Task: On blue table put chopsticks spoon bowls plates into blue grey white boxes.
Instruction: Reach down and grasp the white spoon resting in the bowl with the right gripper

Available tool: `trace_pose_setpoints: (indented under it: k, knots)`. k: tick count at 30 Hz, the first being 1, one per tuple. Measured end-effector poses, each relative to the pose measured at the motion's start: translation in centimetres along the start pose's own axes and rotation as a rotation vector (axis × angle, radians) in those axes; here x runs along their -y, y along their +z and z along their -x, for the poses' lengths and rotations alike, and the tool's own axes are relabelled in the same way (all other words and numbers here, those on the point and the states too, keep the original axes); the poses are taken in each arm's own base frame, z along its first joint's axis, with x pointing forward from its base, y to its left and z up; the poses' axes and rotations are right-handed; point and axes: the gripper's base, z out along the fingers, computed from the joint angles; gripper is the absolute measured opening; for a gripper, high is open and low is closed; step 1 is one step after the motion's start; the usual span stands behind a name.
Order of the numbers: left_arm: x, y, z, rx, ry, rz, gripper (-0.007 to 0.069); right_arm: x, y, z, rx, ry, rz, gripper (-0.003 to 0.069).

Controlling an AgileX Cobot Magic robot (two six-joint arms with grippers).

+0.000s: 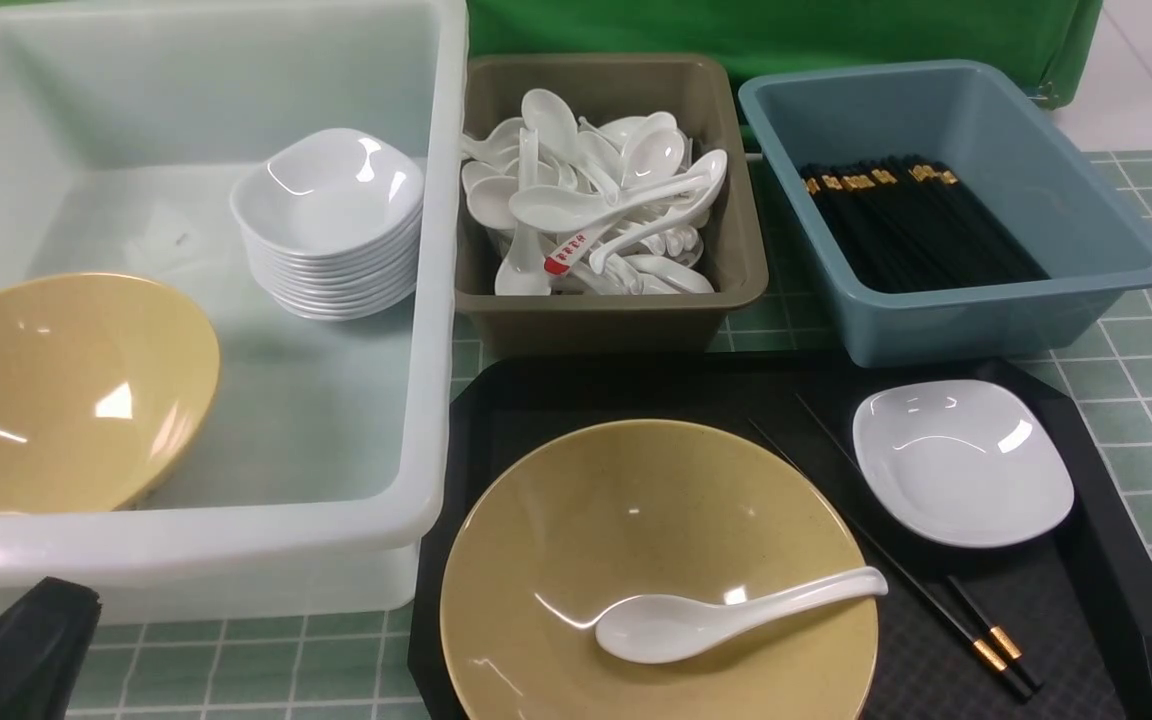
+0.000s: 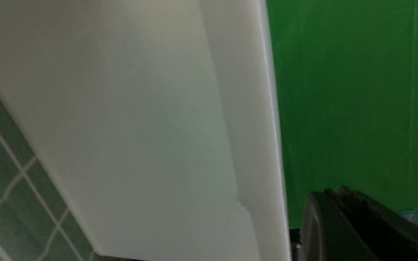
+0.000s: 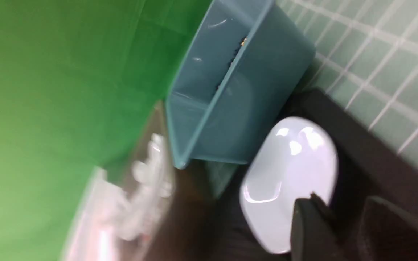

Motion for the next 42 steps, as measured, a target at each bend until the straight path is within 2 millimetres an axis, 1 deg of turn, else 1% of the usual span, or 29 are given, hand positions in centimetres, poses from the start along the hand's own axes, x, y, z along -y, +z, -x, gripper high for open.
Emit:
trace_pose_setpoints:
  k: [2,4,6,8,10,11,12,13,14,16,17,18,19,20,21,22,23,25,26,27,28,29,30,31,32,34,37,39,42]
  knots:
    - [0.1,0.0,0.0,0.002,-0.022,-0.006,-0.0012,0.1,0.0,0.0,-0.005,-0.011,-0.009,0.0237]
    - [0.1,0.0,0.0,0.004,-0.031,-0.01,-0.0012,0.2,0.0,-0.1,-0.01,-0.068,-0.019,0.0237]
    - [0.1,0.0,0.0,0.003,0.007,-0.009,-0.0012,0.2,0.0,-0.1,-0.01,-0.104,-0.019,0.0237]
    - [0.7,-0.1,0.0,-0.009,0.108,-0.019,-0.0012,0.1,0.0,-0.1,-0.015,-0.163,-0.009,0.0237]
    - [2.7,-0.6,-0.1,-0.022,0.294,-0.062,-0.0012,-0.8,-0.3,0.1,-0.025,-0.249,0.023,0.0237]
    - [3.2,-0.8,0.0,-0.022,0.352,-0.073,-0.0012,-1.1,-0.4,0.2,-0.027,-0.271,0.033,0.0237]
    - [4.4,-1.2,0.0,-0.022,0.457,-0.099,-0.0012,-2.1,-0.7,0.5,-0.028,-0.333,0.065,0.0235]
    - [6.2,-1.6,0.0,-0.031,0.575,-0.113,-0.0012,-3.8,-1.2,1.1,-0.041,-0.428,0.098,0.0227]
    - [7.4,-1.7,0.1,-0.044,0.665,-0.106,-0.0012,-5.2,-1.6,1.5,-0.047,-0.503,0.119,0.0214]
    - [9.3,-1.0,0.4,-0.1,0.803,-0.03,-0.0012,-7.5,-1.6,2.2,-0.102,-0.656,0.117,0.0172]
    - [9.9,-0.7,0.6,-0.122,0.847,0.0,-0.0012,-8.0,-1.6,2.3,-0.122,-0.676,0.114,0.0167]
    - [11.0,0.1,1.1,-0.171,0.939,0.076,-0.0012,-9.4,-0.9,2.6,-0.196,-0.804,0.081,0.0118]
    - [11.9,0.9,1.4,-0.219,0.996,0.137,-0.0012,-10.7,-0.6,3.0,-0.231,-0.894,0.078,0.0092]
    - [12.6,1.1,1.6,-0.241,1.02,0.157,-0.0012,-10.9,-0.5,2.9,-0.253,-0.913,0.07,0.0086]
    - [13.6,1.9,2.1,-0.28,1.069,0.211,-0.0012,-12.3,0.3,3.2,-0.316,-1.014,0.051,0.0055]
    - [14.4,3.0,2.5,-0.363,1.11,0.295,-0.0012,-13.8,1.6,3.4,-0.424,-1.142,0.02,0.0038]
    - [15.1,3.6,2.9,-0.417,1.138,0.347,-0.0012,-14.1,2.4,3.3,-0.493,-1.187,-0.006,0.0036]
    - [16.5,4.7,3.5,-0.532,1.207,0.424,-0.0012,-15.7,4.2,3.4,-0.663,-1.353,-0.021,0.0035]
    - [16.9,5.3,3.6,-0.586,1.241,0.438,-0.0012,-16.0,4.8,3.3,-0.745,-1.394,-0.024,0.0035]
    - [16.9,5.6,3.6,-0.603,1.246,0.445,-0.0012,-16.2,5.0,3.3,-0.75,-1.407,-0.021,0.0035]
    - [17.2,6.1,3.6,-0.647,1.285,0.44,-0.0012,-16.5,5.9,2.9,-0.855,-1.438,-0.015,0.0035]
    - [17.8,7.0,3.3,-0.728,1.344,0.403,-0.0012,-17.4,6.9,2.5,-0.963,-1.469,0.025,0.0035]
    - [18.0,7.4,2.9,-0.765,1.362,0.369,-0.0012,-17.9,7.7,2.2,-1.015,-1.484,0.045,0.0035]
    - [18.3,8.1,2.0,-0.83,1.396,0.307,-0.0012,-18.5,8.6,1.6,-1.075,-1.497,0.069,0.0035]
    - [18.3,8.3,1.8,-0.847,1.401,0.295,-0.0012,-18.4,8.8,1.4,-1.093,-1.496,0.068,0.0035]
    - [18.3,9.3,-0.1,-0.97,1.438,0.206,-0.0012,-19.0,9.9,0.1,-1.187,-1.542,0.115,0.0035]
    - [17.9,10.6,-2.5,-1.107,1.476,0.145,-0.0012,-19.8,10.4,-2.9,-1.315,-1.658,0.253,0.0037]
    - [17.9,10.9,-3.8,-1.167,1.506,0.103,-0.0012,-20.4,10.4,-4.9,-1.349,-1.743,0.353,0.0043]
    - [17.8,10.8,-4.4,-1.204,1.523,0.082,-0.0012,-20.8,10.9,-7.5,-1.356,-1.875,0.497,0.008]
